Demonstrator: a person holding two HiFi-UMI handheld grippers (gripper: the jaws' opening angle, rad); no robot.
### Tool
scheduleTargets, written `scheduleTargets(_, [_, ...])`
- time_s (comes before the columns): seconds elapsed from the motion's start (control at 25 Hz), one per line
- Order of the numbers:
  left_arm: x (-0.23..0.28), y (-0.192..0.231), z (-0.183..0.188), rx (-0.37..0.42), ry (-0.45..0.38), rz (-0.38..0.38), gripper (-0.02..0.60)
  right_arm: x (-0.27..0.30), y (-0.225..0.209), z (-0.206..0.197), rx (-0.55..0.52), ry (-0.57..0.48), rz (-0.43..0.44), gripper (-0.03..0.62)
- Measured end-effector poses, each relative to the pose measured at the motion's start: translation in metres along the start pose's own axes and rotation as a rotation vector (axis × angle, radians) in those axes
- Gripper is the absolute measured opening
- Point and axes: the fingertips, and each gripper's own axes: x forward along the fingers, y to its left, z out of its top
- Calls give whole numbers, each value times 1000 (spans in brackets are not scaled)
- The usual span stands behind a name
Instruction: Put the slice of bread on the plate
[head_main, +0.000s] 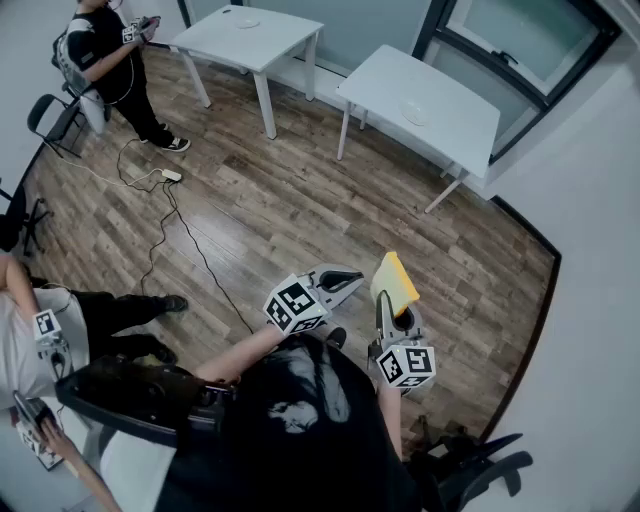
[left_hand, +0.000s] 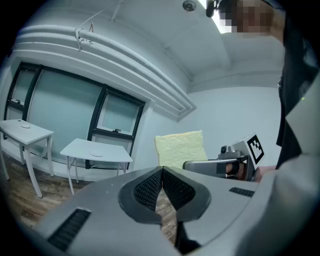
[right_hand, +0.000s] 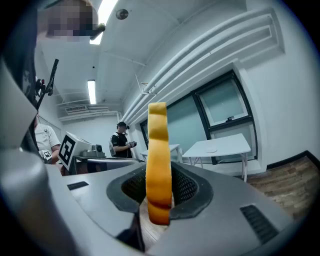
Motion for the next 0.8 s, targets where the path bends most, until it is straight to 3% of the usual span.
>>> scheduleTargets(0.52, [-2, 27, -2, -19, 3, 25, 6, 24, 1, -5, 9, 20, 32, 98])
scheduleTargets(0.8, [-19, 46, 3, -66, -54, -21, 6, 56, 16, -7, 55, 20, 46, 98])
